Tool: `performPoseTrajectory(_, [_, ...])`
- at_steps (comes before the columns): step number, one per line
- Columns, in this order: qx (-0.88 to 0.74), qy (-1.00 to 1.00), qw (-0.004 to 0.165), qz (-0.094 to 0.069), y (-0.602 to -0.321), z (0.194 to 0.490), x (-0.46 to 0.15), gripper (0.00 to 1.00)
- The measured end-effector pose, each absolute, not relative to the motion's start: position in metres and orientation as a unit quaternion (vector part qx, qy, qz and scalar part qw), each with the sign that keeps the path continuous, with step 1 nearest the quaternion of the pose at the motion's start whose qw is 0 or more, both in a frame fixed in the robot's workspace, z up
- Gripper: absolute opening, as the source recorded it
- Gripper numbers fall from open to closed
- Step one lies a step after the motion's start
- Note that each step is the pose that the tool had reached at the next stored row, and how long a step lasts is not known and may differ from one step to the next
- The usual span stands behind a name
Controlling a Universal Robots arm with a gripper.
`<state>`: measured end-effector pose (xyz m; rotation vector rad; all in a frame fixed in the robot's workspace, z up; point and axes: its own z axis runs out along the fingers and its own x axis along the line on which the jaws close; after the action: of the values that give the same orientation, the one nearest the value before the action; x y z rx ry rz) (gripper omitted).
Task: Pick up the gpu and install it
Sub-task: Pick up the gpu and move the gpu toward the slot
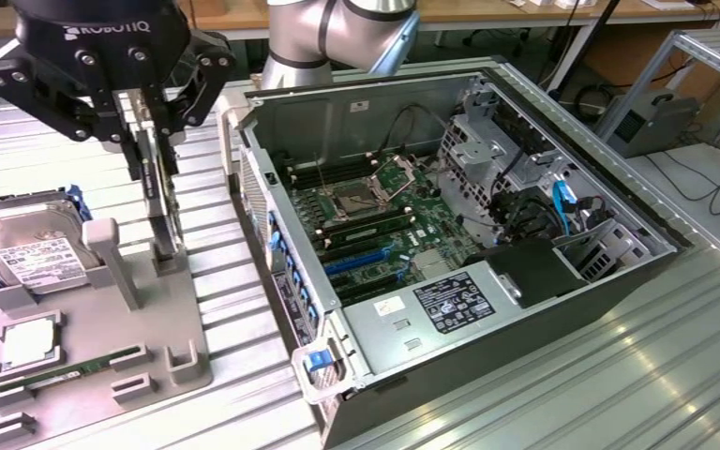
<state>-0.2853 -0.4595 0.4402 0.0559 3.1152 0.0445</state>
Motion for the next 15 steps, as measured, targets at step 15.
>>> performPoseTrajectory(15, [0.018, 1.0, 0.013, 0.014, -0.459, 0.44, -0.225, 0.27])
